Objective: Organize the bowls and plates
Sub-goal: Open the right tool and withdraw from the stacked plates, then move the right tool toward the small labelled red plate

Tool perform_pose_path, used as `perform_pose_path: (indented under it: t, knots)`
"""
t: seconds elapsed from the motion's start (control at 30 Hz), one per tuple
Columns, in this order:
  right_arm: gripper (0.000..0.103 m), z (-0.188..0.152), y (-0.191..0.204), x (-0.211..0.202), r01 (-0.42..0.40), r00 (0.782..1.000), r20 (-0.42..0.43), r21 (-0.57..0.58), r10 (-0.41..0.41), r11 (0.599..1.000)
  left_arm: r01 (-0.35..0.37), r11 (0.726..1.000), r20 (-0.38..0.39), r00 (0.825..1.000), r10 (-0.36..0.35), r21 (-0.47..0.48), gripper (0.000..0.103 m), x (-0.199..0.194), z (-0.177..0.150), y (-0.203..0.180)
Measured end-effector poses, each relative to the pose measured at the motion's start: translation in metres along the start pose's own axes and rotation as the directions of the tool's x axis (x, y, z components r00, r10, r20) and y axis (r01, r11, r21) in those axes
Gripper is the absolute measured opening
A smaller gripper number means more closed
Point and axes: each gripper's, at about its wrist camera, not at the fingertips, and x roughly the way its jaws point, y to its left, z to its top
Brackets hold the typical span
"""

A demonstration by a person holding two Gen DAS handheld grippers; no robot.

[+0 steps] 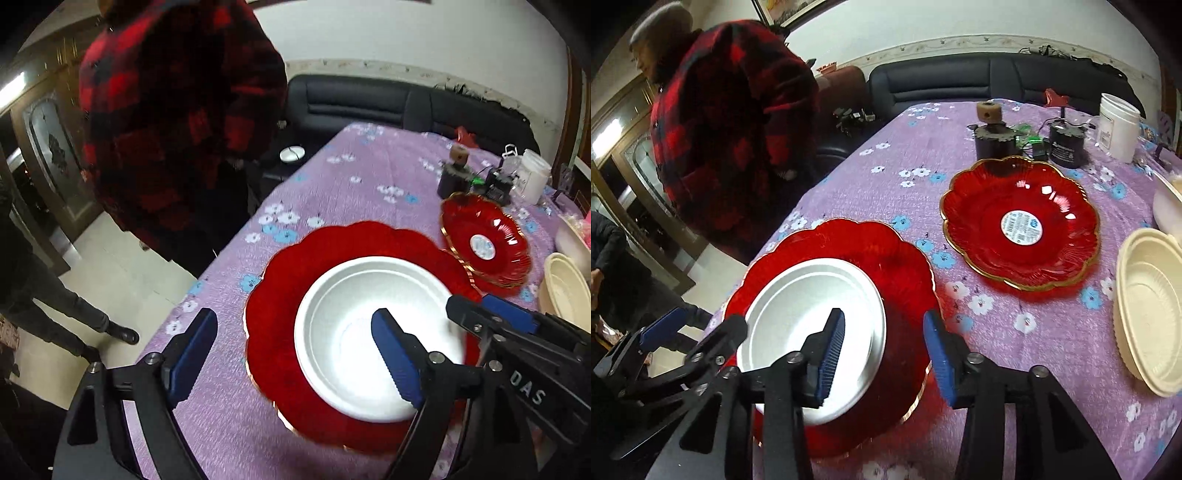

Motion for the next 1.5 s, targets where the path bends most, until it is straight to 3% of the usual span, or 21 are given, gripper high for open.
perform_pose_path:
  t: [0.2,0.67,1.03,1.5]
  knots:
    - [0.055,-0.018,-0.006,-0.025,-0.029,0.999,0.018,0.019,0.028,0.999,0.021,1.000,0.053,0.998,-0.021,-0.004,0.085,-0.038,-0.012,-0.007]
    - [0.061,-0.065,-0.044,-0.065,-0.021,0.999,0.044,0.086,0.017,0.996,0.093,0.996,0.043,0.995,-0.093,0.013,0.085,-0.080,-0.049,-0.036]
    - [0.062,-0.095,-0.098,-0.102,0.040,0.996,0.075,0.165,-0.053,0.985,0.104,0.984,0.072,0.991,-0.115,0.143,0.085,-0.105,-0.065,-0.089]
    - [0.064,-0.119,-0.162,-0.125,0.038,0.994,0.086,0.282,-0.065,0.959,0.139,0.950,0.053,0.986,-0.160,0.279,0.085,-0.119,-0.080,-0.158]
